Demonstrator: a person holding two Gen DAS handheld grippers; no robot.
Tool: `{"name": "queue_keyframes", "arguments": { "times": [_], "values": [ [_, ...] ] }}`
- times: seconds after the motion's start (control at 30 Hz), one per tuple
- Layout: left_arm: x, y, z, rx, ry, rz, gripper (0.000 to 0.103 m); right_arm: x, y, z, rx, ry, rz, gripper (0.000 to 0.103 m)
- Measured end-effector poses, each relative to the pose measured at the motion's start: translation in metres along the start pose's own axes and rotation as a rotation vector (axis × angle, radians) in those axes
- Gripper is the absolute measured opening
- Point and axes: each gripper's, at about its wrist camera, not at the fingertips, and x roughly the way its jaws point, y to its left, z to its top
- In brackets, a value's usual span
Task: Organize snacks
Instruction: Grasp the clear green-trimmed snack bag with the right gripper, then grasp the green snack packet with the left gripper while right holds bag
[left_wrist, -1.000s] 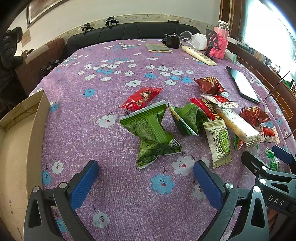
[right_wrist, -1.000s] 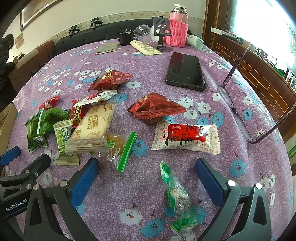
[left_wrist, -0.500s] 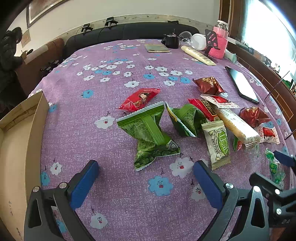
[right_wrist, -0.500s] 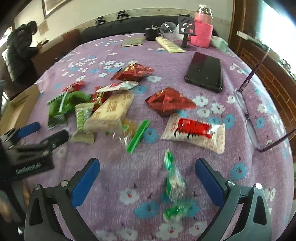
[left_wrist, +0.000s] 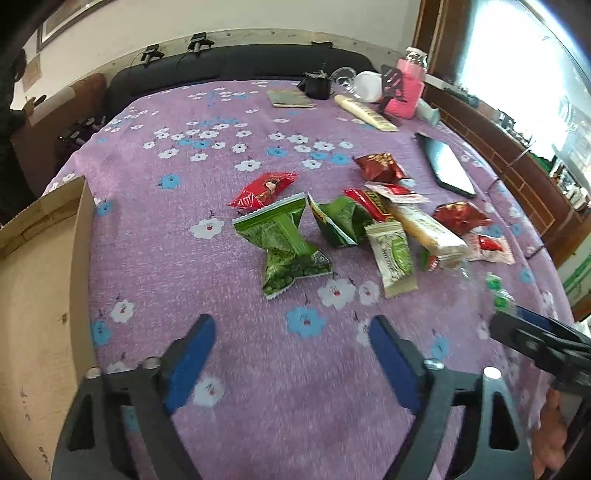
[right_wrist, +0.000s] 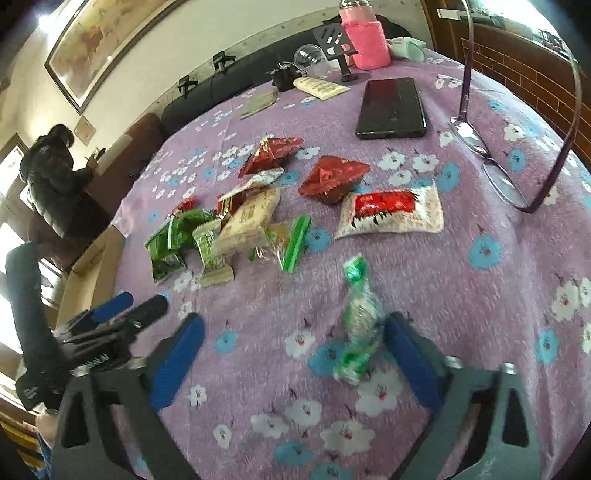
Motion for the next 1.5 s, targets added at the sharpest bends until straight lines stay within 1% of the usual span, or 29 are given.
{"name": "queue_keyframes", "arguments": {
  "times": [0.03, 0.07, 0.1, 0.13, 0.2, 0.23, 0.3, 0.33, 0.4, 0.53, 0.63, 0.73, 0.8, 0.87, 0.9, 1.0, 1.03, 1.17, 1.2, 1.27, 1.3, 1.33, 1.4, 1.5],
  "values": [
    [-0.003, 0.003, 0.000, -0.006, 0.006, -0.018, 0.076, -0.001, 0.000, -0.001, -0.011, 0.010, -0.009, 0.069],
    [-0.005, 0.007, 0.000, -0.015, 0.011, -0.029, 0.071, -0.002, 0.000, -0.002, -0.013, 0.024, 0.005, 0.065],
    [-0.008, 0.011, 0.001, -0.028, 0.011, -0.039, 0.066, -0.002, 0.001, -0.002, -0.028, 0.049, 0.034, 0.058],
    [-0.011, 0.016, 0.002, -0.041, 0.007, -0.050, 0.064, 0.000, 0.004, -0.003, -0.051, 0.074, 0.040, 0.046],
    [-0.016, 0.025, 0.005, -0.063, 0.003, -0.056, 0.056, -0.002, 0.008, -0.002, -0.077, 0.090, 0.055, 0.035],
    [-0.018, 0.029, 0.007, -0.077, -0.005, -0.052, 0.054, -0.006, 0.011, 0.000, -0.087, 0.072, 0.060, 0.035],
    [-0.022, 0.037, 0.011, -0.096, -0.014, -0.047, 0.045, -0.017, 0.016, 0.006, -0.114, 0.025, 0.060, 0.035],
    [-0.022, 0.039, 0.012, -0.102, -0.013, -0.048, 0.044, -0.025, 0.019, 0.012, -0.134, -0.013, 0.041, 0.035],
    [-0.023, 0.043, 0.013, -0.118, -0.012, -0.058, 0.041, -0.031, 0.017, 0.019, -0.124, -0.030, 0.029, 0.035],
    [-0.025, 0.045, 0.012, -0.127, -0.015, -0.065, 0.041, -0.024, 0.004, 0.023, -0.067, 0.003, -0.002, 0.035],
    [-0.024, 0.044, 0.013, -0.130, -0.016, -0.066, 0.041, -0.017, -0.005, 0.017, -0.017, 0.035, 0.002, 0.035],
    [-0.022, 0.044, 0.015, -0.138, -0.009, -0.082, 0.041, -0.010, -0.003, 0.014, -0.019, 0.050, -0.019, 0.035],
    [-0.021, 0.042, 0.018, -0.140, -0.006, -0.082, 0.041, -0.003, 0.003, 0.012, -0.043, 0.065, -0.036, 0.035],
    [-0.017, 0.041, 0.023, -0.150, -0.003, -0.078, 0.041, 0.002, 0.008, 0.010, -0.063, 0.065, -0.061, 0.028],
    [-0.015, 0.040, 0.026, -0.155, 0.001, -0.077, 0.041, 0.005, 0.012, 0.009, -0.081, 0.063, -0.073, 0.017],
    [-0.003, 0.036, 0.036, -0.162, 0.026, -0.077, 0.041, 0.008, 0.024, 0.007, -0.139, 0.027, -0.107, 0.012],
    [0.002, 0.034, 0.039, -0.164, 0.034, -0.074, 0.041, 0.007, 0.028, 0.006, -0.153, 0.016, -0.105, 0.009],
    [0.024, 0.028, 0.048, -0.168, 0.059, -0.065, 0.041, 0.006, 0.031, 0.002, -0.175, -0.001, -0.102, 0.009],
    [0.030, 0.027, 0.050, -0.166, 0.066, -0.071, 0.044, 0.004, 0.029, 0.001, -0.170, -0.007, -0.086, 0.009],
    [0.039, 0.025, 0.050, -0.172, 0.085, -0.067, 0.044, 0.002, 0.027, 0.000, -0.167, -0.016, -0.069, 0.009],
    [0.043, 0.022, 0.050, -0.168, 0.085, -0.070, 0.044, 0.000, 0.028, -0.001, -0.172, -0.024, -0.065, 0.009],
    [0.043, 0.019, 0.051, -0.154, 0.063, -0.055, 0.041, -0.002, 0.028, -0.002, -0.179, -0.033, -0.061, 0.009],
    [0.045, 0.013, 0.050, -0.119, 0.044, -0.025, 0.036, -0.005, 0.030, -0.003, -0.188, -0.045, -0.047, 0.009],
    [0.040, 0.015, 0.046, -0.125, 0.028, -0.034, 0.034, -0.008, 0.032, -0.005, -0.196, -0.056, -0.031, 0.009]
  ]
}}
